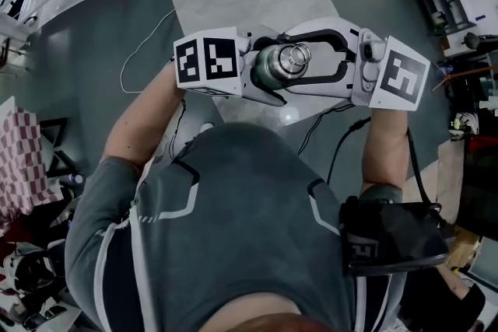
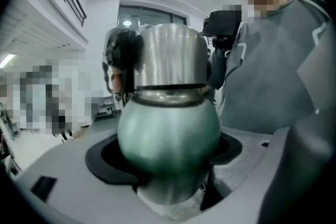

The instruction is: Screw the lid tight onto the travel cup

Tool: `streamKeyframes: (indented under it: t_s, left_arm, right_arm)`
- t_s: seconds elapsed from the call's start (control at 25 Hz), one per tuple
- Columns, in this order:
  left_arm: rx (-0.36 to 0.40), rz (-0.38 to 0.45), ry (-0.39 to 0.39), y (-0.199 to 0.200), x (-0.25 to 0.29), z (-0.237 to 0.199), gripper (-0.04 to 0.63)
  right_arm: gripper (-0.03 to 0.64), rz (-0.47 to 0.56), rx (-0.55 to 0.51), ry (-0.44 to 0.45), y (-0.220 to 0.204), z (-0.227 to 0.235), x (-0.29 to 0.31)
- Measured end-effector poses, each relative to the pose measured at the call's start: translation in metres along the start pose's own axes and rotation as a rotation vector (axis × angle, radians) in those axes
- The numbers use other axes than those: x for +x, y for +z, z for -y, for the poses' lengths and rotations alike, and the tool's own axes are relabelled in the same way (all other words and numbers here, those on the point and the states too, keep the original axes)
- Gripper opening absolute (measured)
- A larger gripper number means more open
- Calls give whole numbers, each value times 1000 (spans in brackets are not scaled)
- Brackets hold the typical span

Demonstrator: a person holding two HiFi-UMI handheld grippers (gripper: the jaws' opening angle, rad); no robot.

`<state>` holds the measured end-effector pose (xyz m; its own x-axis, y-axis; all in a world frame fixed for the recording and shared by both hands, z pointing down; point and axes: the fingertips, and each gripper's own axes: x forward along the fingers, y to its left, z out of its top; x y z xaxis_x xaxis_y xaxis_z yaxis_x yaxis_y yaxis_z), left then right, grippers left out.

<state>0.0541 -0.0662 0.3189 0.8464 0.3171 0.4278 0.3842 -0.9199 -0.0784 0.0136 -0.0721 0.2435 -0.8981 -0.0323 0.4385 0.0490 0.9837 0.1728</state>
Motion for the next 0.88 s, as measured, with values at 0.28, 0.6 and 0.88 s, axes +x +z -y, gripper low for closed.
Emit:
streamKeyframes:
  t_s: [0.28,0.6,0.88]
  left_arm:
    - [-110,-107,265,-23,-1,-33,399]
    - [-237,-230,515,-63,-13,-82,399]
    - [-167,6,201,-9,-8,-30,399]
  right_arm:
    - [268,52,95,-168,6,26,9]
    - [270,87,427,-547,-31,77,11]
    - [308,216,158,-209,16,28,5]
